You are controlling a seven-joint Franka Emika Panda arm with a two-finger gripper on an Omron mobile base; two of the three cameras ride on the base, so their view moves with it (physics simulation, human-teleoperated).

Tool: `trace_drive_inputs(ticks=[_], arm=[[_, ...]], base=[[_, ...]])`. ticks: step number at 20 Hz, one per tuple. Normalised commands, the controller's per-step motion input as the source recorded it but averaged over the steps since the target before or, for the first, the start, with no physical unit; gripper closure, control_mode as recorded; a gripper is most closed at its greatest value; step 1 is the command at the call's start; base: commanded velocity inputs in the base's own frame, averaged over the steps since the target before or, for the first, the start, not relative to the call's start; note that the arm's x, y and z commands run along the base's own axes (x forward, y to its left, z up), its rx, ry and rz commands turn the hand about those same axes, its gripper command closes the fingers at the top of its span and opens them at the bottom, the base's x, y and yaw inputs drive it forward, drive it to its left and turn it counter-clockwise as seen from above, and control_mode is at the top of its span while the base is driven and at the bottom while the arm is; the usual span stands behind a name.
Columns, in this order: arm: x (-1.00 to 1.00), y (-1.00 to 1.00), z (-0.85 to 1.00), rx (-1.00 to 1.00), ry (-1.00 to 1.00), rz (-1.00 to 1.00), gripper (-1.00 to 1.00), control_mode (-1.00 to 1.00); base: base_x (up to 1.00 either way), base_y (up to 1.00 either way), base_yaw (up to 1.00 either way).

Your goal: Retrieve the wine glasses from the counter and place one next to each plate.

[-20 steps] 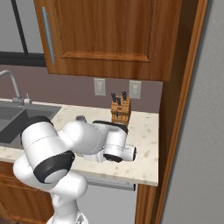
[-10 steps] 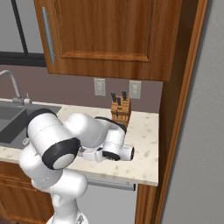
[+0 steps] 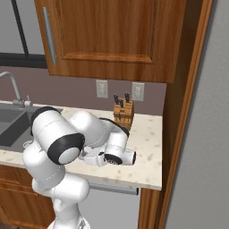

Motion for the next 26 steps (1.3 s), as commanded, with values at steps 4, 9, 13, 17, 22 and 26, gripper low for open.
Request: trace_drive_inputs(ticks=[4, 9, 13, 17, 22, 26], arm=[[0.00, 0.20, -0.01, 0.00, 0.01, 0.00, -1.00, -1.00], [0.02, 0.11, 0.00, 0.00, 0.04, 0.00, -1.00, -1.00], [0.04, 0.00, 0.00, 0.00, 0.07, 0.00, -1.00, -1.00], [0.26, 0.06, 0.00, 0.00, 0.13, 0.00, -1.00, -1.00], [0.27, 0.11, 0.00, 0.00, 0.07, 0.00, -1.00, -1.00], [0.06, 0.07, 0.00, 0.00, 0.01, 0.00, -1.00, -1.00]], base=[[0.00, 0.00, 0.00], [0.00, 0.00, 0.00], [0.00, 0.00, 0.00], [0.00, 0.00, 0.00], [0.00, 0.00, 0.00], [0.00, 0.00, 0.00]])
